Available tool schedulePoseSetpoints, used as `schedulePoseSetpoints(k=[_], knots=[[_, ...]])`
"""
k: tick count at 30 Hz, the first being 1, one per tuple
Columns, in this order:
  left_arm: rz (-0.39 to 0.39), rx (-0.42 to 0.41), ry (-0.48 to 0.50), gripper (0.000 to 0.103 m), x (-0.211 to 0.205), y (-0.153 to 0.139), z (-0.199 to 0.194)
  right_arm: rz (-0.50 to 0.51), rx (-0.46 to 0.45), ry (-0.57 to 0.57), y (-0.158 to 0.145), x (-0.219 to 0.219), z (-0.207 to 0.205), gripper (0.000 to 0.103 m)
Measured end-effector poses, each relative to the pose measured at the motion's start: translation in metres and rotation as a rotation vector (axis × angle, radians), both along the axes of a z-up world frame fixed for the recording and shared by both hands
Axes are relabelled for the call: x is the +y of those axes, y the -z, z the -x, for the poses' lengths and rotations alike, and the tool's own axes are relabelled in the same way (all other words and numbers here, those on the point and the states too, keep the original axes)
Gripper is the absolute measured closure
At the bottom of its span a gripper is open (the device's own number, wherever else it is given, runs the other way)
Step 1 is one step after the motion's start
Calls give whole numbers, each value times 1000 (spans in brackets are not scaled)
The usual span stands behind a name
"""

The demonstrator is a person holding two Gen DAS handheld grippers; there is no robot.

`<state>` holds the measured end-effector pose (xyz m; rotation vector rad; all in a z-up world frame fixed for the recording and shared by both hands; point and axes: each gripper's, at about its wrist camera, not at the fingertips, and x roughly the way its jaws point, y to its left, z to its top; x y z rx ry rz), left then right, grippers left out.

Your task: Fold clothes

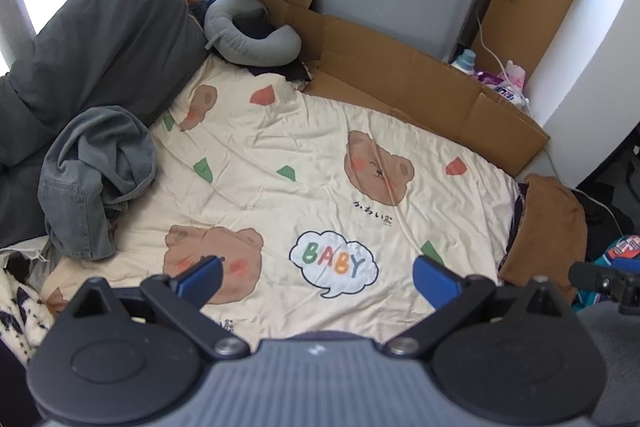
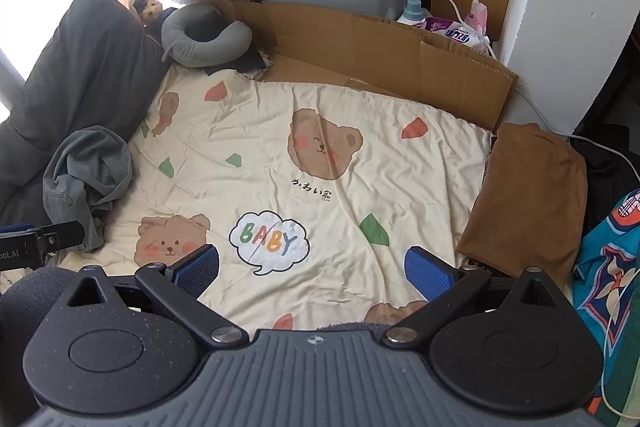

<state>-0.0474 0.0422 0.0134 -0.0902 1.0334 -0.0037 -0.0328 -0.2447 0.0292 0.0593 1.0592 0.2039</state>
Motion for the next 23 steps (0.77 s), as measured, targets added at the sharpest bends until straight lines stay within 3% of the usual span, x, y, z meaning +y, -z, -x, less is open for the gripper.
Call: schedulePoseSetpoints(k=[23], knots=[[-5,-1,-7,2,0,0,1,26,4,-49,-2,19,-2,1]])
